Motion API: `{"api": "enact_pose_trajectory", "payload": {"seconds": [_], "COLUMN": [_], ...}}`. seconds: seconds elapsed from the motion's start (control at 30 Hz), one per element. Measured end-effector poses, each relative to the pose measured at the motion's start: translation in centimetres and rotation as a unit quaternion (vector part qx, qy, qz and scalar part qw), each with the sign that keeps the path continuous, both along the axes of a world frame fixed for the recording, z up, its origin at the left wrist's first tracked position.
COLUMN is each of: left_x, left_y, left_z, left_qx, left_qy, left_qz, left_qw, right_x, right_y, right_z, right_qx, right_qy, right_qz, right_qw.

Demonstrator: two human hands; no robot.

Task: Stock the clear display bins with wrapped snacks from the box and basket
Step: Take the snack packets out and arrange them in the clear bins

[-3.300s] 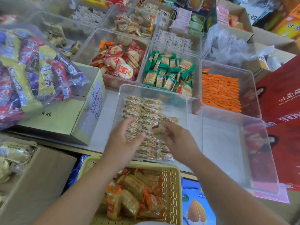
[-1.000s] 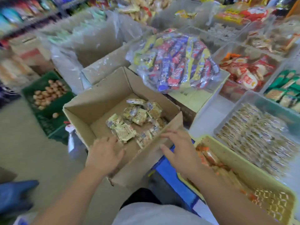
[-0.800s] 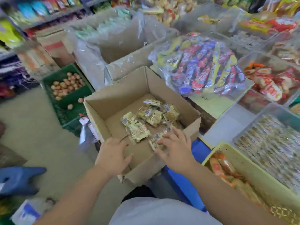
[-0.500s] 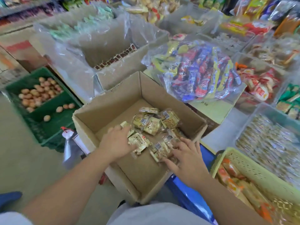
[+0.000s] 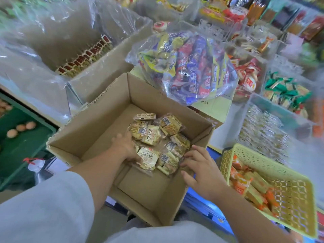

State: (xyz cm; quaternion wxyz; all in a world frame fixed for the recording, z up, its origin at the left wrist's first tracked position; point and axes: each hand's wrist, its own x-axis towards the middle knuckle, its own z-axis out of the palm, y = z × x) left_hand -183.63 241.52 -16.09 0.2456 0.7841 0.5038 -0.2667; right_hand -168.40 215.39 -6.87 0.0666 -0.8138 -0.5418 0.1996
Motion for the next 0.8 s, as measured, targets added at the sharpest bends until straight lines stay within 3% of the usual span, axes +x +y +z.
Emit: {"api": "enact_pose_trajectory", "payload": {"seconds": [0.13,0.33,0.5,0.63,0.73,0.8], "left_x": [-0.4,0.4,0.5,0.1,0.1,0.7], "left_y": [0.0,0.5,1.4,2.6,2.3,1.2], "left_z": [-1.0,-0.5,2.1,4.5,5.1,4.8], "left_qx": [-0.021,-0.149,-0.121,-0.101,-0.156,-0.222], "left_qy": [0.007,-0.095,-0.093,-0.16,-0.277,-0.293], "left_qz": [0.026,0.156,0.055,0.034,0.137,0.209], "left_qw": [0.999,0.972,0.987,0.981,0.938,0.906], "right_x": [-0.1,-0.1,-0.1,-0.1,-0.3,-0.4], "right_y": [0.0,-0.1,0.0,0.0,0.0,0.0], "right_z": [-0.2,-0.5,-0.6,-0.6,-0.5,-0.4], "right_qx": [-0.002,0.005,0.006,0.012,0.021,0.018], "right_qy": [0.009,0.012,0.009,0.015,0.024,0.025], "right_qz": [-0.011,-0.023,-0.026,-0.03,-0.043,-0.044], "right_qw": [1.0,1.0,1.0,0.999,0.999,0.999]}}
